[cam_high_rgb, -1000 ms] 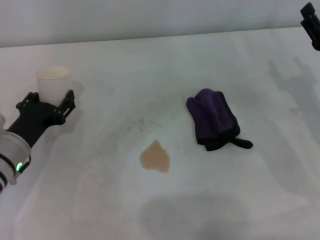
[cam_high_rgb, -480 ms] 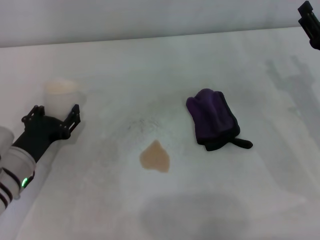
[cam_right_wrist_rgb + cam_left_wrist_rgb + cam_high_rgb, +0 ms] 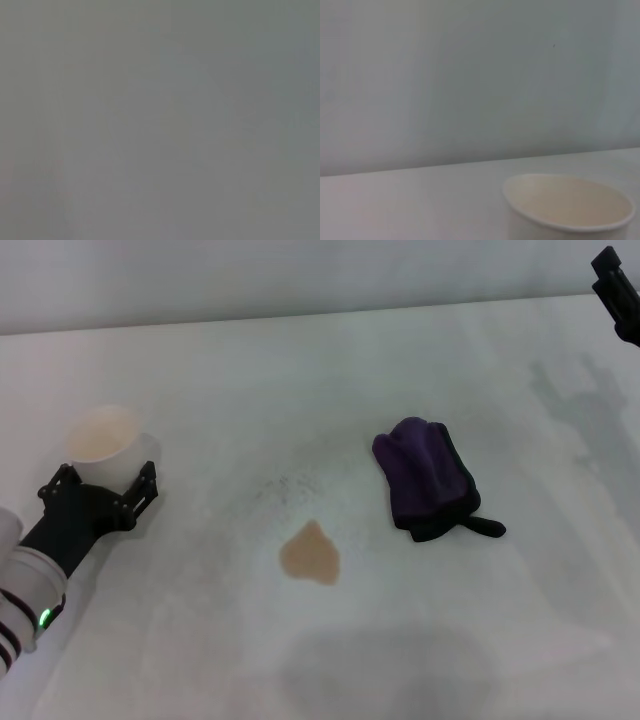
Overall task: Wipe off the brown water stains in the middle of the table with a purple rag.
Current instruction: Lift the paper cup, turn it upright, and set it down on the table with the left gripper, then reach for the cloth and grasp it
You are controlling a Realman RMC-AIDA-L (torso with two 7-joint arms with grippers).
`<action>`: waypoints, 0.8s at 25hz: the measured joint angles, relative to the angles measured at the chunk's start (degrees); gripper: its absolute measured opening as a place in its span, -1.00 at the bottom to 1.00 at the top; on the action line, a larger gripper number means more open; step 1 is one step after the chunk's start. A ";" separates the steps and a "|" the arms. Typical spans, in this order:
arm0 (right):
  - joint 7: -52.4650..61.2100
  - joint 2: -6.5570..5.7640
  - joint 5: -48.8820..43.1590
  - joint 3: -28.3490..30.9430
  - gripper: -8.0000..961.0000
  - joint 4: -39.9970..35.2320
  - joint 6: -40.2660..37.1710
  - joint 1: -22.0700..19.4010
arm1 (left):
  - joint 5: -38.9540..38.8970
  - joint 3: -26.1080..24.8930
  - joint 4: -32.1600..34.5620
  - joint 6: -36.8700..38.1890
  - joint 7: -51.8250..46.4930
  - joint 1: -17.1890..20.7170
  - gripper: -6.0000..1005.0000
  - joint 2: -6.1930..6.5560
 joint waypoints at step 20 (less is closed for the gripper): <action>0.00 -0.12 0.00 0.00 0.78 0.10 -0.73 0.44 | -0.07 -0.63 0.79 7.56 0.04 6.07 0.77 0.11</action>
